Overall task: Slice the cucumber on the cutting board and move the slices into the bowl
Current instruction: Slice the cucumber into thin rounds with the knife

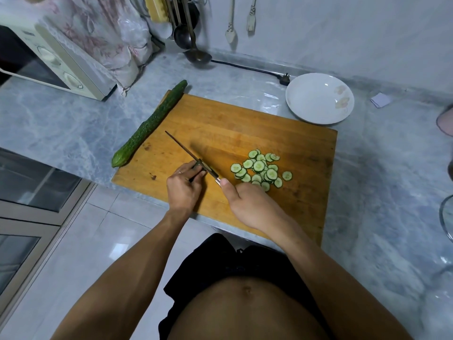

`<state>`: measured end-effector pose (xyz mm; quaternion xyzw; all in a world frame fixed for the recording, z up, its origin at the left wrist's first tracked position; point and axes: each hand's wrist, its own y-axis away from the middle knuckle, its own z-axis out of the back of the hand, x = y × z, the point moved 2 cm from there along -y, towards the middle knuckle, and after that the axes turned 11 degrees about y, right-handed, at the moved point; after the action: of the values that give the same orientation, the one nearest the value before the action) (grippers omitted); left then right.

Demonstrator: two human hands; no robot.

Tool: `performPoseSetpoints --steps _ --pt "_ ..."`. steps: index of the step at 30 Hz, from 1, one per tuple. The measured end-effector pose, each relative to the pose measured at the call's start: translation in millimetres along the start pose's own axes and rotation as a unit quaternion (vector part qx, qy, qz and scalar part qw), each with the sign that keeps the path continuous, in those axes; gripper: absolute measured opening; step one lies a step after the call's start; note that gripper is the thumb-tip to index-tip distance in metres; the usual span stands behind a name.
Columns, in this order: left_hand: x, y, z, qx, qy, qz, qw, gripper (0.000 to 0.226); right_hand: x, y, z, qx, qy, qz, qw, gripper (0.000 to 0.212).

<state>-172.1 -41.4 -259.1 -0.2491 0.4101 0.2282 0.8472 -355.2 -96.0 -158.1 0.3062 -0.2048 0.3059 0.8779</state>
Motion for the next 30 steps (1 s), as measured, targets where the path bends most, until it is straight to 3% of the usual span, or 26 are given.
performPoseSetpoints --steps 4,9,14,21,30 --pt "1 -1 1 -0.001 0.024 0.014 1.0 0.033 2 0 -1 0.007 0.002 0.0 1.0 0.068" --pt "-1 -1 0 -0.01 0.028 0.017 0.999 0.021 4 -12 -3 0.026 -0.005 -0.025 0.999 0.071" --pt "-2 -1 0 -0.017 0.023 0.008 1.0 0.03 9 -24 -18 0.007 0.003 -0.029 1.0 0.066" --pt "-2 -3 1 -0.008 0.021 -0.001 1.0 0.018 9 -42 -18 0.003 -0.015 -0.037 0.999 0.069" --pt "-3 -6 6 -0.016 0.038 -0.003 0.999 0.021 4 -39 -18 0.001 -0.036 -0.048 0.998 0.068"
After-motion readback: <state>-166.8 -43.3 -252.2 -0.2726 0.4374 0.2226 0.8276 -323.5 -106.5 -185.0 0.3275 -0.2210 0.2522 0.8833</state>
